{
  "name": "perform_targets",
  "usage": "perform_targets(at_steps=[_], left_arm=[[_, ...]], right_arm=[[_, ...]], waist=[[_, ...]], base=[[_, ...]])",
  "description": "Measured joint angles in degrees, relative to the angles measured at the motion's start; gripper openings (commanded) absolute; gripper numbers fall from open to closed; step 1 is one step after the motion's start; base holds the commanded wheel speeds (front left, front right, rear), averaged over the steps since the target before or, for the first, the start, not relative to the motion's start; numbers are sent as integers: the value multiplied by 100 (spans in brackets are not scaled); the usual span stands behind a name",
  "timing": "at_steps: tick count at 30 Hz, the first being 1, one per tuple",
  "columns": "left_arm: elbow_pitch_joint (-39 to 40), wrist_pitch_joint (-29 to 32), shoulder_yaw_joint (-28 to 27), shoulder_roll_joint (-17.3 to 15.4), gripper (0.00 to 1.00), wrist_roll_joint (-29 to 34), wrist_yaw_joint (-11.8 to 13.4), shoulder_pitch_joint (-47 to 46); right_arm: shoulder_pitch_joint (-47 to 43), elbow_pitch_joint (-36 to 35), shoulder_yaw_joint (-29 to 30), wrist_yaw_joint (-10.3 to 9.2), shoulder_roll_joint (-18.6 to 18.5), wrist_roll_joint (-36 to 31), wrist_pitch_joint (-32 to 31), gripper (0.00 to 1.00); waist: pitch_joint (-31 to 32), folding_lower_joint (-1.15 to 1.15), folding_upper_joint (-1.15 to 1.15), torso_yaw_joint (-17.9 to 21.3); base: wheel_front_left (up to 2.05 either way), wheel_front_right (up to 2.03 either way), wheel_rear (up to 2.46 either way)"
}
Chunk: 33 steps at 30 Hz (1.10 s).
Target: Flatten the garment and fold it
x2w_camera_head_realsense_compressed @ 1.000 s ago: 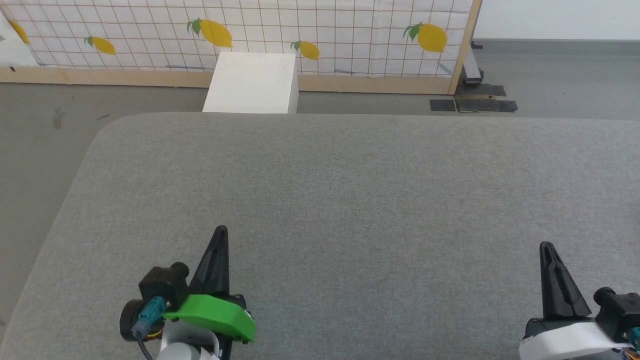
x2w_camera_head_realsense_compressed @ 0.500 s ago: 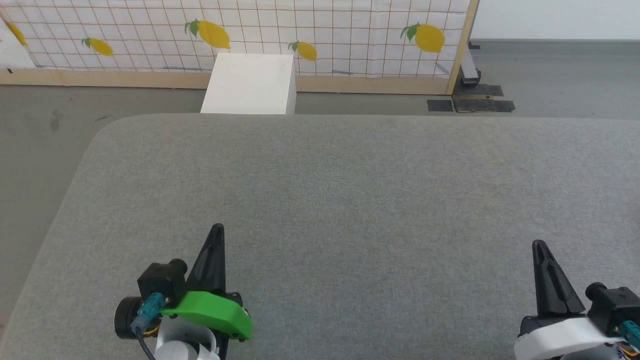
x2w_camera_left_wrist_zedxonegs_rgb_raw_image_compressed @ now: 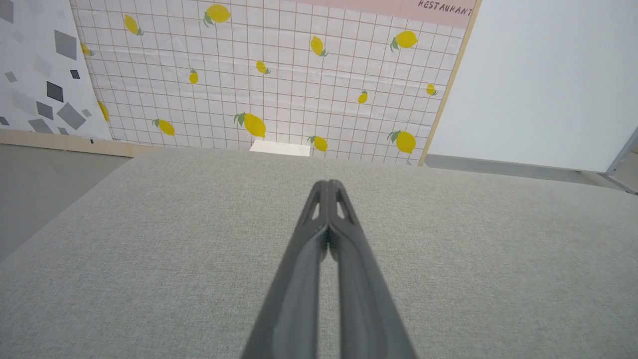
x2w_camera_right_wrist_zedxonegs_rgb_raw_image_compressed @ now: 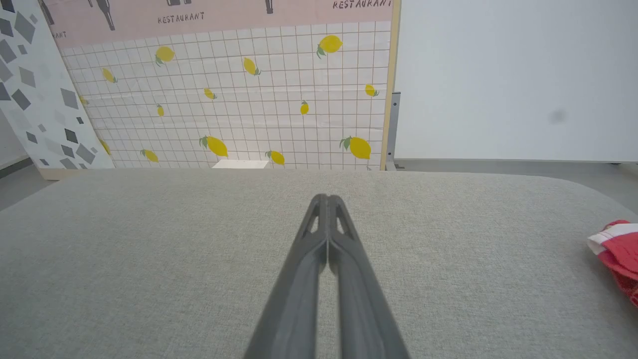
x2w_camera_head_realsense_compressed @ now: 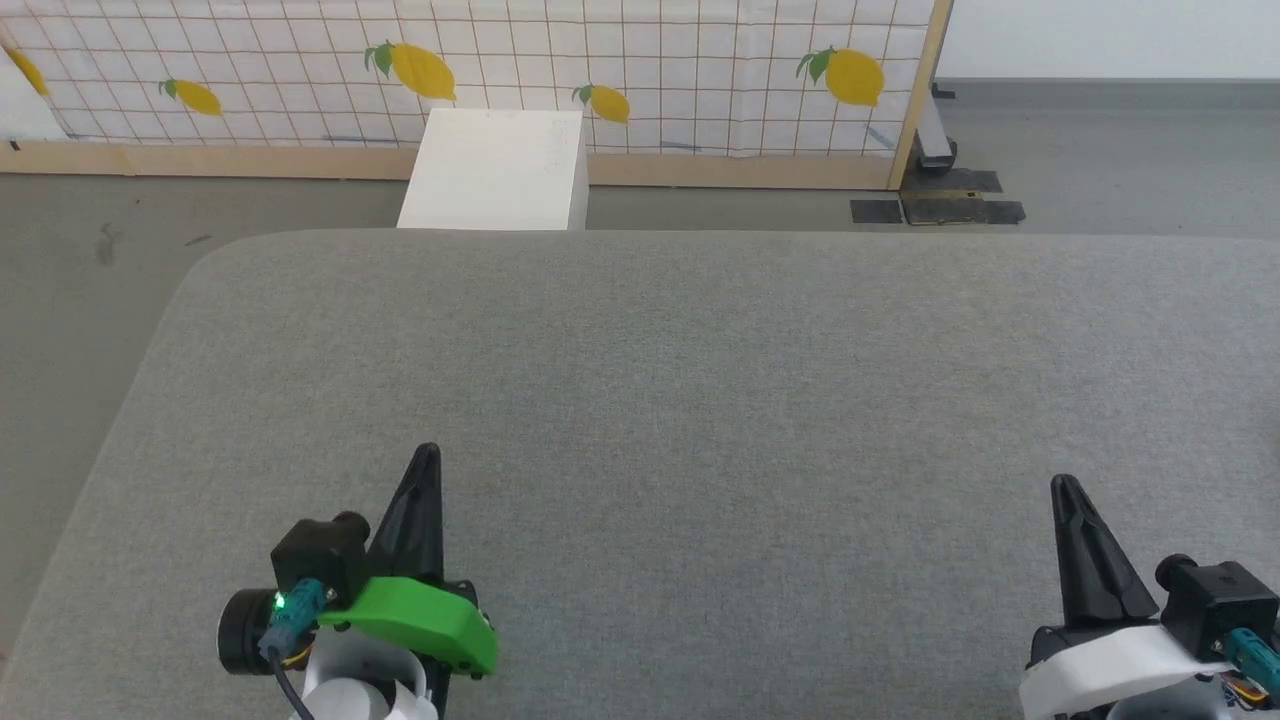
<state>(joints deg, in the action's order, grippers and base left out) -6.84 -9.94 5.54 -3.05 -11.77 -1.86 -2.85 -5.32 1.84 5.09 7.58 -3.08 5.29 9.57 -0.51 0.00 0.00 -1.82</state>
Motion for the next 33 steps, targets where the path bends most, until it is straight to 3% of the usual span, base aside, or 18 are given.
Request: perform_targets(at_steps=[33], left_arm=[[249, 385, -212, 0, 0, 403, 52, 74]], right_arm=[[173, -60, -193, 0, 1, -183, -364, 0]], waist=[[20, 0, 0, 72]], base=[[0, 0, 0]])
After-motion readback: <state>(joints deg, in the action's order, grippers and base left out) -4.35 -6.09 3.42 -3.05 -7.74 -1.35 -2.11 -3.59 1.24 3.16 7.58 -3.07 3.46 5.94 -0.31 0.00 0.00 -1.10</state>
